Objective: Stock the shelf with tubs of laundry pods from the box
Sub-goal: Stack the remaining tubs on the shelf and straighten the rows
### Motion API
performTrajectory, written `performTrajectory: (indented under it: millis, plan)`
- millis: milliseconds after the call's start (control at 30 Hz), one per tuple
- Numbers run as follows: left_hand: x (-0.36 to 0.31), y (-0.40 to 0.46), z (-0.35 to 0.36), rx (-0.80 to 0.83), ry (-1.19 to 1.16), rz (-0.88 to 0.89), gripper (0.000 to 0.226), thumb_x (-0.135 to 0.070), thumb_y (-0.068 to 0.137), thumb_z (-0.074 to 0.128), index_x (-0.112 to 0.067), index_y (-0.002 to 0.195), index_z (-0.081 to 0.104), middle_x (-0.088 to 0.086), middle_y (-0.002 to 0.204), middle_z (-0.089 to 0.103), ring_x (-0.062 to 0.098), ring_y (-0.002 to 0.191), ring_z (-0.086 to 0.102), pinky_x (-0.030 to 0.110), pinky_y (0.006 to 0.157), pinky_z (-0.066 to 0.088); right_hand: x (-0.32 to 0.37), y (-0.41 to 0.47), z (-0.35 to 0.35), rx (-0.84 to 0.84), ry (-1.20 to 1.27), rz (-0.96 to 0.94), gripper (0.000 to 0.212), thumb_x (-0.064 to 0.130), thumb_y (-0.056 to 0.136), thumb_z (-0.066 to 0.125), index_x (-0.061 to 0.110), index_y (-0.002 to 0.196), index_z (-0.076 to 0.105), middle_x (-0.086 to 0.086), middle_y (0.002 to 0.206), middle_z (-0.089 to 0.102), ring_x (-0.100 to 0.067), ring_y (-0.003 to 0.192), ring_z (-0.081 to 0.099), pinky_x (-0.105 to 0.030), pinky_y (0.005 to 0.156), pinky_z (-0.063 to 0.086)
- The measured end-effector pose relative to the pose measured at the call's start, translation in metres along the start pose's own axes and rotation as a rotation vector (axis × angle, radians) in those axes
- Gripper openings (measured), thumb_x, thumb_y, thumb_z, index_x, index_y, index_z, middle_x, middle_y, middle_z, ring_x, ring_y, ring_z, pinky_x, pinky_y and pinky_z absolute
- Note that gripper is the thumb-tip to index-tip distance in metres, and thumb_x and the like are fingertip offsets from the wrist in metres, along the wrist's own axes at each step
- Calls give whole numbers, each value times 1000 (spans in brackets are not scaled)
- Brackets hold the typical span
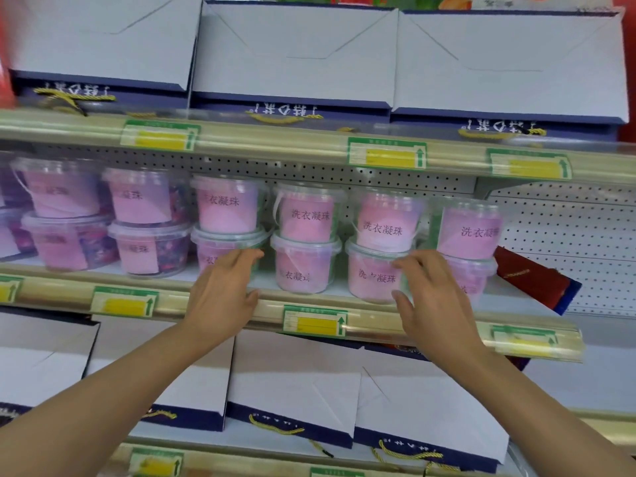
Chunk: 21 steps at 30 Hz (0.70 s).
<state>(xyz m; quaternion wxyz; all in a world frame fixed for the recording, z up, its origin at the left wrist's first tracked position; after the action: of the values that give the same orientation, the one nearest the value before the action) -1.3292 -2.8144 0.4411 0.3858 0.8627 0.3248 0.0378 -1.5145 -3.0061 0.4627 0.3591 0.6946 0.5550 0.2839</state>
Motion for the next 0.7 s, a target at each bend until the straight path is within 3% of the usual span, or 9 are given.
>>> performTrajectory:
  millis: [100,233,367,500,700]
  plan:
    - [17,-2,-17,-23,41,67,53,-4,64,73,-9,114,57,13,107,63,38,95,60,45,77,52,38,3,13,57,26,-79,38,1,63,79,6,98,63,-10,98,59,-29,82,61,-29,55,48]
    - [55,-7,-49,-112,87,77,52,-1,60,76,-7,109,58,14,102,59,38,90,58,42,71,51,83,16,33,99,65,-80,38,1,64,79,5,98,63,-11,99,60,-33,90,61,-34,67,51]
    - [99,-3,-75,-172,164,65,52,0,60,75,-6,109,59,15,108,57,37,98,51,45,74,45,119,33,44,89,83,-41,33,2,68,76,5,98,63,-11,99,60,-34,90,59,-34,68,48]
    - [135,7,-84,-135,168,16,53,-3,67,74,-7,116,56,15,113,56,37,105,47,47,83,43,142,57,51,71,98,-19,34,-10,67,68,2,99,63,-16,100,60,-35,91,57,-37,74,48]
    - [150,16,-81,-124,118,21,49,0,66,74,-7,112,58,14,107,54,36,99,51,46,77,46,148,86,73,51,-35,29,46,-22,52,66,1,92,66,-16,93,63,-36,87,58,-32,63,43]
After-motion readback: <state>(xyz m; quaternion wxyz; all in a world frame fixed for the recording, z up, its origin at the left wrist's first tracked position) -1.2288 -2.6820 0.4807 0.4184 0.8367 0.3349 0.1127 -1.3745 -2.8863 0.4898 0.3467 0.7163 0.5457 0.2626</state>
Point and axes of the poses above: each hand's wrist, its own y-axis towards the middle knuckle, its own z-axis out of the palm, x = y × z, the point moved 6 cm from there along y, towards the middle knuckle
